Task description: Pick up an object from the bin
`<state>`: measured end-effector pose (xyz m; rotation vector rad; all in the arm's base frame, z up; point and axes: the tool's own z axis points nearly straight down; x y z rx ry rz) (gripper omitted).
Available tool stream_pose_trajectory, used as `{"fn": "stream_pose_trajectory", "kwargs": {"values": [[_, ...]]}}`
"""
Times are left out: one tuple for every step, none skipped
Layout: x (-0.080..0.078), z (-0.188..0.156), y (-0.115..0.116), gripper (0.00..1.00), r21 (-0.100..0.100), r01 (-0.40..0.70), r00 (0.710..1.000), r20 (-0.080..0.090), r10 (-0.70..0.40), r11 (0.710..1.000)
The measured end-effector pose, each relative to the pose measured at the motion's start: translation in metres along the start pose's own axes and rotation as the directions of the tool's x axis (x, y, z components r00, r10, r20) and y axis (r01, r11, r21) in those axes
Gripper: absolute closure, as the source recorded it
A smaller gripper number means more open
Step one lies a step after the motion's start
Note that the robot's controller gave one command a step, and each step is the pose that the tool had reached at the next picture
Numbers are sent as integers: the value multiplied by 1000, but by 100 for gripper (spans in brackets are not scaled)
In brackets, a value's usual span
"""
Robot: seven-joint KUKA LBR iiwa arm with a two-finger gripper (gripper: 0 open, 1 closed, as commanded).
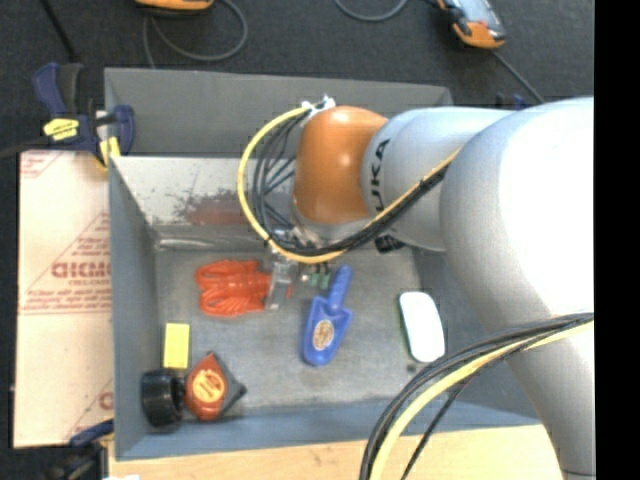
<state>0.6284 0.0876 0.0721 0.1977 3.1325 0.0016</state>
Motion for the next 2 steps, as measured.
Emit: {"fn": "stream_pose_trajectory", "kwargs": {"values": [[0,0,0,100,0,0,1000,0,0,1000],[7,-45,-11,100,2,3,1000,-8,-3,1000]]}}
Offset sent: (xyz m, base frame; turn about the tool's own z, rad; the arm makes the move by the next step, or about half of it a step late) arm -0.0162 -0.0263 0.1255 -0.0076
